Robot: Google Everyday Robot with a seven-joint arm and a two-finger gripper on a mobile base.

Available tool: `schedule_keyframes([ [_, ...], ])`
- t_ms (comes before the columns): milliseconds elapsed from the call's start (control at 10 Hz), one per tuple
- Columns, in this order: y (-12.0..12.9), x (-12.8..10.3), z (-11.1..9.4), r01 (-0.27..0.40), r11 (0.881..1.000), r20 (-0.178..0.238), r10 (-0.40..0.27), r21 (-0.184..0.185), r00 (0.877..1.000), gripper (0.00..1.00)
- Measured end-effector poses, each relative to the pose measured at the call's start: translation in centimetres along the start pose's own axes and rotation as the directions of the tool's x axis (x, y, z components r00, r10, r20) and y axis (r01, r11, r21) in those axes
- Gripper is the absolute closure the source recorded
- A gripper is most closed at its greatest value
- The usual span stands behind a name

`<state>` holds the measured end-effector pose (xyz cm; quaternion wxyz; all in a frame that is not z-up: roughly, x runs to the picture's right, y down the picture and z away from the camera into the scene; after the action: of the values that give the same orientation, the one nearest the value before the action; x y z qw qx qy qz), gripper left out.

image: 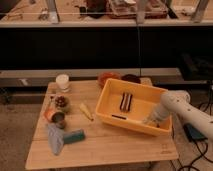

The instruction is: Wipe tray with brush

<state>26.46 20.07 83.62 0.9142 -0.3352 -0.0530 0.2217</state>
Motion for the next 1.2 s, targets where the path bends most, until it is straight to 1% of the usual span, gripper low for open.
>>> schedule_keyframes([
  [200, 0.1, 0.1, -0.8, -0.006, 1.0, -0.001, 0.006, -0.002, 1.0, 0.9],
  [400, 0.0, -0.3, -0.8, -0.003, 1.0, 0.004, 0.003, 0.001, 1.0, 0.9],
  [500, -0.4, -0.3, -1.0, -0.013, 1.0, 0.007, 0.013, 0.011, 1.0, 0.9],
  [600, -1.2, -0.2, -1.0, -0.025, 0.999, 0.008, 0.024, 0.022, 1.0, 0.9],
  [800, -3.1, -1.5, -1.3, -0.02, 0.999, 0.012, 0.019, 0.049, 1.0, 0.9],
  [1000, -4.6, -2.0, -1.3, -0.02, 0.998, 0.017, 0.019, 0.061, 1.0, 0.9],
  [1100, -5.6, -2.3, -0.7, -0.022, 0.998, 0.024, 0.021, 0.062, 1.0, 0.9],
  [1200, -6.6, -3.2, 0.2, -0.017, 0.998, 0.039, 0.014, 0.061, 0.999, 0.9],
])
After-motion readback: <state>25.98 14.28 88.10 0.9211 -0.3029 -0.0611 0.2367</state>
